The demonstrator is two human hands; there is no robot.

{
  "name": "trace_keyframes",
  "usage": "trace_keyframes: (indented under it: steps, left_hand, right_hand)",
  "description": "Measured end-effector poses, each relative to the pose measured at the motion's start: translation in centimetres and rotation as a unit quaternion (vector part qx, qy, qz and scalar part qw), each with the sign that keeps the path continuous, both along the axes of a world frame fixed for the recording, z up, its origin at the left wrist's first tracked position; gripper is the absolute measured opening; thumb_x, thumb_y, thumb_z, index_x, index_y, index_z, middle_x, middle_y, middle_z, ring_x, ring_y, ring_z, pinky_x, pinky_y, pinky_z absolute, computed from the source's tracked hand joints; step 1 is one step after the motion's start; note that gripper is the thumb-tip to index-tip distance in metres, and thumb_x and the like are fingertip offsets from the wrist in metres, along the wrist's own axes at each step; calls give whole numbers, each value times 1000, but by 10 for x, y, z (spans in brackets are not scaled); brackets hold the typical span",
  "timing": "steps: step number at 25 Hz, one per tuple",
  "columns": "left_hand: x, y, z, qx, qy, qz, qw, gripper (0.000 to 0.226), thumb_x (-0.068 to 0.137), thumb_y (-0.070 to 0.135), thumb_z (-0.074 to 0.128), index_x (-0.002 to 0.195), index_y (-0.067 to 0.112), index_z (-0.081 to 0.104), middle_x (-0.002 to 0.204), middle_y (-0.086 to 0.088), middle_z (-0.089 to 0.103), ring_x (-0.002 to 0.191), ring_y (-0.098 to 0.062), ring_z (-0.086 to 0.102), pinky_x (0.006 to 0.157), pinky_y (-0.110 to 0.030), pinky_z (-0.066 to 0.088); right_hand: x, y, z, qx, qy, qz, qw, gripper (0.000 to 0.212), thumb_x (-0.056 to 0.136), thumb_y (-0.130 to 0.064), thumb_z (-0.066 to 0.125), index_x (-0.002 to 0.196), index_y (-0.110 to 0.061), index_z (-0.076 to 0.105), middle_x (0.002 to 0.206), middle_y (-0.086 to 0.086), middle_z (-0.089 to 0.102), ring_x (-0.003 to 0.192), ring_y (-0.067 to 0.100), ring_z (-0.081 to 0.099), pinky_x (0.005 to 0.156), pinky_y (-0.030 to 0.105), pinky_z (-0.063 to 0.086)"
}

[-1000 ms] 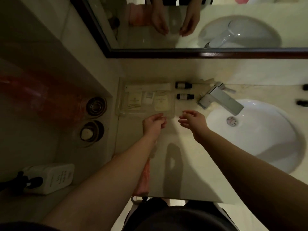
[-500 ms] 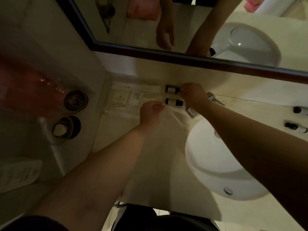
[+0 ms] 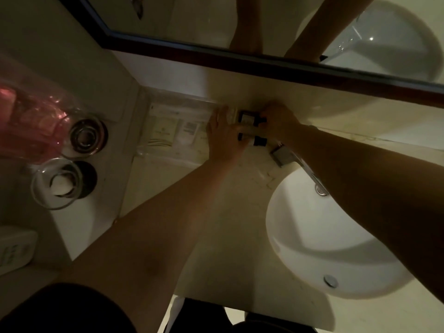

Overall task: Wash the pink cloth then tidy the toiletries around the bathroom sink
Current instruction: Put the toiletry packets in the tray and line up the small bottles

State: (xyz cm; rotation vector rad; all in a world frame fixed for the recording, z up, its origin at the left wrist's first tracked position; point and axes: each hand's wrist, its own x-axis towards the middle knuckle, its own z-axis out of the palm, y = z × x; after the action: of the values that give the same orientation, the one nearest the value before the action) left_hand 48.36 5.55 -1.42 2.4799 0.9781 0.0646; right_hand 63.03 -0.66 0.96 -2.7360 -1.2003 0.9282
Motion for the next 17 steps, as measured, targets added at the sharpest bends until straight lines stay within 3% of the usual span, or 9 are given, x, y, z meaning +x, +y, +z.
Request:
trace_keyframes:
  steps: [4, 8, 13, 17]
  left_hand:
    - [1, 2, -12, 32, 29, -35, 998, 31, 81, 48, 63, 107, 33, 70, 160, -14, 5, 146, -39, -4, 118, -48, -5]
    - [0, 4, -17, 83, 59, -59, 993, 34, 84, 50, 60, 112, 33, 67, 160, -13, -1, 146, -41, -7, 119, -52, -4]
    - [2, 6, -31, 108, 58, -64, 990, 36, 86, 54, 54, 108, 30, 70, 160, -13, 10, 146, -40, 3, 115, -52, -8]
    - [2, 6, -31, 107, 51, -62, 991, 35, 86, 52, 55, 105, 27, 71, 158, -15, 14, 146, -41, 8, 116, -54, -2]
  right_hand:
    - [6, 5, -12, 2, -29, -9, 1000, 32, 96, -20, 52, 121, -1, 56, 126, 18, 55, 117, 33, 53, 97, 35, 41]
    - [0, 9, -19, 17, -30, -27, 999, 32, 91, -19, 59, 116, 0, 58, 118, 17, 58, 113, 33, 55, 94, 36, 42]
    - [2, 8, -24, 10, -18, -47, 999, 37, 86, -23, 66, 114, 1, 59, 120, 19, 58, 113, 35, 54, 94, 37, 43]
    - [3, 5, -21, 1, 33, -82, 996, 48, 80, -21, 74, 117, 3, 55, 116, 21, 59, 108, 35, 57, 92, 39, 48]
